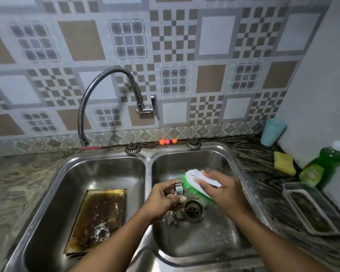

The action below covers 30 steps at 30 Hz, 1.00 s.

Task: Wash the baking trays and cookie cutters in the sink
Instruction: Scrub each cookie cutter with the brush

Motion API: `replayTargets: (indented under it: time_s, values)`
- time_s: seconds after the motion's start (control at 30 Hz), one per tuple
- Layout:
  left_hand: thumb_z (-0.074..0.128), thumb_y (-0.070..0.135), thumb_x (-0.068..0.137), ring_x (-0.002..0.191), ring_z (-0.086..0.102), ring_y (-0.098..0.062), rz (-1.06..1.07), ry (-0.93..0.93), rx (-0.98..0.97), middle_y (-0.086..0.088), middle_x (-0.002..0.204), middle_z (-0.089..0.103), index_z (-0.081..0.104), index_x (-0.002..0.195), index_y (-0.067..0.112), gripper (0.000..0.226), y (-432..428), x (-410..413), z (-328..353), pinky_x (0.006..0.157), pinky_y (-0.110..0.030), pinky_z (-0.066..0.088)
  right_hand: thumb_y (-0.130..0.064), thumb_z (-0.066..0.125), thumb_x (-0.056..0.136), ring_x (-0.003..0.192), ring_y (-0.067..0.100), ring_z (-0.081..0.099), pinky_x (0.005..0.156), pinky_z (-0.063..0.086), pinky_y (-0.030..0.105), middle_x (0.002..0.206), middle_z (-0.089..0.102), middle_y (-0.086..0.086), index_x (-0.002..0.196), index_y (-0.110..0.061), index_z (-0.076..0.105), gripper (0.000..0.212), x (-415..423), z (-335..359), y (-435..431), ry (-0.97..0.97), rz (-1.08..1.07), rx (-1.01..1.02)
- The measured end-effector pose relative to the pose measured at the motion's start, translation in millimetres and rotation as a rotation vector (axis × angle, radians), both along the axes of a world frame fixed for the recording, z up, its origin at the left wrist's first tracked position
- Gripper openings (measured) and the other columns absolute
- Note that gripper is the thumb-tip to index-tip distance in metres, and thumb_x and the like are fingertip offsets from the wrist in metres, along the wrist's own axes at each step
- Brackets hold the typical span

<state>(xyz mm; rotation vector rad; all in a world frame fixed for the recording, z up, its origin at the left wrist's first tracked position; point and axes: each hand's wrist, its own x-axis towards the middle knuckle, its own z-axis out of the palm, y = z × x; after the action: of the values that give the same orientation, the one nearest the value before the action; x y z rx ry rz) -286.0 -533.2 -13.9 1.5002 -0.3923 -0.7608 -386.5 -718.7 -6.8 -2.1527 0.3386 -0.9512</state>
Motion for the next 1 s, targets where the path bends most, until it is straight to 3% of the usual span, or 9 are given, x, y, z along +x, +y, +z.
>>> replayTargets:
  time_s: [0.1,0.23,0.37,0.5,0.57,0.63,0.73,0.83,1.0]
  values:
    - [0.071,-0.015,0.082,0.082,0.071,-0.023,0.001,-0.009,-0.037,-0.011,0.097,0.076,0.073,0.108,0.015,0.040,10,14,6,0.067,-0.037,0.062,-0.053,0.079,0.072,0.077,0.003,0.072,0.065,0.059,0.033,0.088,0.077,-0.015,0.092,-0.025,0.079,0.034,14,-8,30,0.013,0.090,0.032]
    - [0.070,-0.015,0.082,0.087,0.071,-0.026,0.028,0.112,-0.067,-0.014,0.105,0.074,0.065,0.124,0.007,0.048,33,31,7,0.065,-0.035,0.061,-0.062,0.078,0.069,0.075,0.003,0.070,0.067,0.058,0.038,0.081,0.075,-0.018,0.090,-0.032,0.072,0.036,15,-17,26,0.018,-0.067,0.193]
    - [0.065,-0.014,0.085,0.098,0.071,-0.031,-0.001,0.235,-0.163,-0.015,0.117,0.073,0.063,0.126,0.012,0.048,39,42,11,0.074,-0.041,0.062,-0.034,0.085,0.076,0.067,0.008,0.063,0.061,0.052,0.032,0.073,0.071,-0.012,0.076,-0.023,0.071,0.017,39,-9,57,0.028,0.035,0.356]
    - [0.068,-0.008,0.083,0.101,0.072,-0.030,0.014,0.362,-0.238,-0.016,0.122,0.071,0.061,0.129,0.015,0.052,49,52,10,0.078,-0.044,0.061,-0.049,0.084,0.070,0.064,0.012,0.061,0.059,0.048,0.033,0.071,0.072,-0.004,0.079,-0.024,0.072,0.029,27,-22,47,0.034,-0.003,0.472]
    - [0.066,-0.007,0.085,0.100,0.073,-0.030,0.010,0.389,-0.266,-0.017,0.122,0.070,0.061,0.130,0.014,0.050,46,56,13,0.075,-0.043,0.061,-0.042,0.084,0.070,0.064,0.012,0.061,0.058,0.047,0.030,0.070,0.072,-0.003,0.077,-0.022,0.072,0.024,32,-13,48,-0.010,-0.007,0.528]
    - [0.063,-0.007,0.087,0.102,0.072,-0.029,0.003,0.409,-0.285,-0.018,0.121,0.070,0.061,0.130,0.015,0.048,40,56,18,0.075,-0.043,0.062,-0.037,0.084,0.074,0.065,0.014,0.064,0.056,0.050,0.033,0.073,0.072,-0.002,0.075,-0.021,0.071,0.021,36,-7,55,0.032,0.068,0.468]
    - [0.068,-0.005,0.082,0.113,0.067,-0.036,-0.013,0.415,-0.251,-0.018,0.125,0.069,0.060,0.131,0.014,0.053,34,51,16,0.086,-0.049,0.060,-0.051,0.083,0.069,0.067,0.020,0.065,0.057,0.052,0.039,0.076,0.073,-0.001,0.077,-0.024,0.072,0.029,24,-16,42,0.085,0.078,0.424]
    - [0.067,-0.003,0.082,0.119,0.064,-0.038,0.004,0.450,-0.272,-0.020,0.126,0.068,0.060,0.131,0.012,0.052,24,45,12,0.092,-0.053,0.056,-0.042,0.086,0.071,0.064,0.013,0.061,0.058,0.047,0.032,0.074,0.072,0.004,0.076,-0.021,0.071,0.026,22,-7,28,0.061,0.048,0.462]
    - [0.067,-0.004,0.082,0.108,0.069,-0.033,0.027,0.417,-0.269,-0.021,0.124,0.069,0.060,0.130,0.013,0.052,10,38,10,0.093,-0.054,0.055,-0.035,0.085,0.075,0.063,0.009,0.058,0.055,0.042,0.026,0.068,0.069,-0.005,0.073,-0.023,0.070,0.020,7,-10,12,0.106,0.084,0.370]
